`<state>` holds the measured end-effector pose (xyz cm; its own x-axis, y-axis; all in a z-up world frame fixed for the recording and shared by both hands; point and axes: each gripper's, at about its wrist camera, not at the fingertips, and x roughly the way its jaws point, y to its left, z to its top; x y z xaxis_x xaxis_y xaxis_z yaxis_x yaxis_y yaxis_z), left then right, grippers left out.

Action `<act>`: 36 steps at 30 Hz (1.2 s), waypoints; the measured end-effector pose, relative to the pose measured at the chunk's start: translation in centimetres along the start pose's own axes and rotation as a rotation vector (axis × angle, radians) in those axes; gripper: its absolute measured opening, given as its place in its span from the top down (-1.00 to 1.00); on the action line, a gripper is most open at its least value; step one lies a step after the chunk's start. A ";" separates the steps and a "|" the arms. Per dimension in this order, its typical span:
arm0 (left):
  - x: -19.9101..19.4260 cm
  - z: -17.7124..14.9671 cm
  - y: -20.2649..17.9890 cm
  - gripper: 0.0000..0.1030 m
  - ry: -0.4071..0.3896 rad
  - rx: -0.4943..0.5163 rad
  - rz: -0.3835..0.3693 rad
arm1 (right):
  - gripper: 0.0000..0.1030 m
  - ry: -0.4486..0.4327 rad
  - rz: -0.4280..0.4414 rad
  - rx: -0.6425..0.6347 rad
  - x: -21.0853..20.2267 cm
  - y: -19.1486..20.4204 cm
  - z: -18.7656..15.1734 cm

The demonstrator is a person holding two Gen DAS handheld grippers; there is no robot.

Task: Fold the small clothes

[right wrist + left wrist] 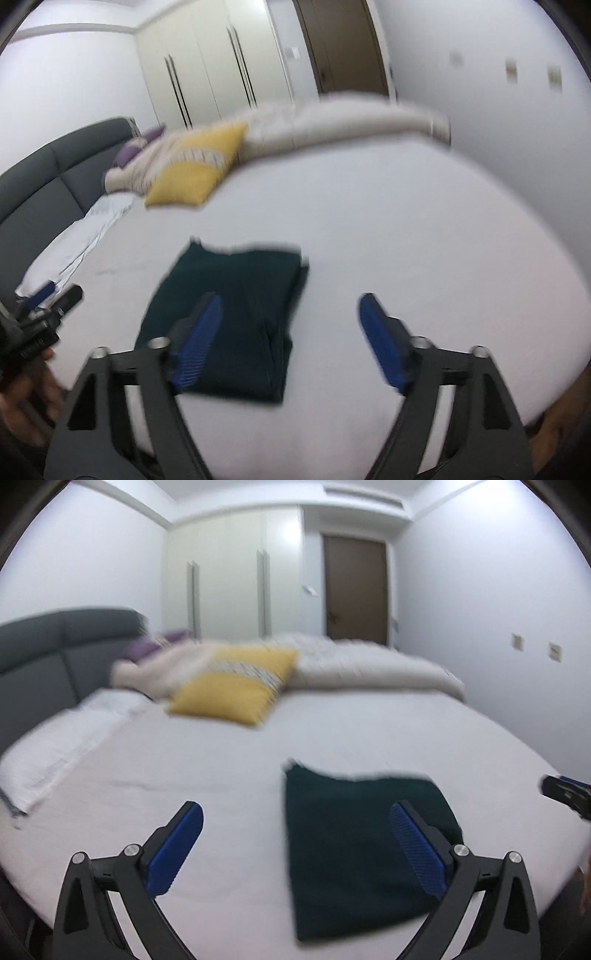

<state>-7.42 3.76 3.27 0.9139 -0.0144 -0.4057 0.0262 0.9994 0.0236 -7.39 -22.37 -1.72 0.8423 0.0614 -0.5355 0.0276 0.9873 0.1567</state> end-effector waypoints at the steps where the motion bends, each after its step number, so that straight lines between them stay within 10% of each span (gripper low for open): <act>1: -0.6 0.6 0.1 -1.00 -0.026 -0.005 0.013 | -0.78 -0.043 -0.010 -0.021 -1.0 0.7 0.5; 6: -4.6 3.2 -0.1 -1.00 -0.172 0.044 0.049 | -1.00 -0.239 -0.086 -0.080 -5.5 3.4 3.1; 13: -4.6 3.7 0.2 -1.00 -0.058 0.016 0.108 | -1.00 -0.279 -0.033 -0.092 -8.9 5.2 5.0; 23: 0.7 -1.6 0.6 -1.00 0.266 -0.060 0.026 | -1.00 0.063 -0.072 0.002 -2.9 4.8 2.3; 36: 4.4 -7.0 0.8 -1.00 0.411 -0.063 0.012 | -0.99 0.219 -0.160 -0.033 6.0 4.4 -5.1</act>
<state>-6.21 4.75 -4.88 0.6760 -0.0011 -0.7369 -0.0201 0.9996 -0.0199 -4.90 -16.91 -8.48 0.6921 -0.0691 -0.7185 0.1302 0.9910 0.0301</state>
